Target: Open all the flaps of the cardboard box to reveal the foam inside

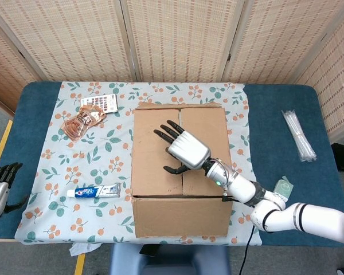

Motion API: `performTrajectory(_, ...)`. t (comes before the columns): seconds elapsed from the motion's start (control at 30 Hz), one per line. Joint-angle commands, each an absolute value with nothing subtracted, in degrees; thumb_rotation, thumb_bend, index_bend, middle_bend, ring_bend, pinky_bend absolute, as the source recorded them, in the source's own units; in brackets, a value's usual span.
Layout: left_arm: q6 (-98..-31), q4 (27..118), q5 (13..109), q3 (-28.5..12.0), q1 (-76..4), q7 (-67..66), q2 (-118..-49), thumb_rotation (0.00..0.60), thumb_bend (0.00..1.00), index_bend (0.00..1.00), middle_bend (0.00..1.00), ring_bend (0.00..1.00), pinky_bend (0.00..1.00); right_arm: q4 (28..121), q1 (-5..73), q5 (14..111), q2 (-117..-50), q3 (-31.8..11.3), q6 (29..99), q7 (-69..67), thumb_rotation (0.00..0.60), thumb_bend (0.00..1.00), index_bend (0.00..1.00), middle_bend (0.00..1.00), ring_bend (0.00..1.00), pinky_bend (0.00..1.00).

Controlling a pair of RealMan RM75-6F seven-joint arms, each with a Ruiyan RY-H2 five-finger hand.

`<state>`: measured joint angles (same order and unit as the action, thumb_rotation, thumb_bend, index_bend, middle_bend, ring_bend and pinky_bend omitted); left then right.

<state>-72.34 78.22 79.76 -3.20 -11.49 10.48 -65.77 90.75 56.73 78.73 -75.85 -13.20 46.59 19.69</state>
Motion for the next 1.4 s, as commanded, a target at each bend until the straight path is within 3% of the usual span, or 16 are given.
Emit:
performTrajectory(0.03, -72.5, 78.1, 79.7, -3.3, -11.3, 11.3, -65.6, 0.600, 0.39, 0.06, 0.08, 0.04, 0.00, 88.1, 57.8, 79.3, -77.8, -12.8, 45.9, 18.2, 0.198, 0.42, 0.69, 0.10, 0.01, 0.00)
performTrajectory(0.73, -72.5, 77.2, 79.5, -3.7, -11.1, 14.4, -64.9, 0.600, 0.39, 0.06, 0.08, 0.04, 0.00, 78.7, 60.1, 82.5, -82.1, -10.5, 44.6, 9.4, 0.180, 0.42, 0.69, 0.10, 0.01, 0.00)
performTrajectory(1.4, -72.6, 77.0, 79.3, -3.8, -11.0, 13.6, -65.3, 0.600, 0.39, 0.04, 0.07, 0.04, 0.00, 84.2, 56.8, 82.2, -76.3, -8.8, 47.6, 11.3, 0.179, 0.42, 0.74, 0.11, 0.00, 0.00)
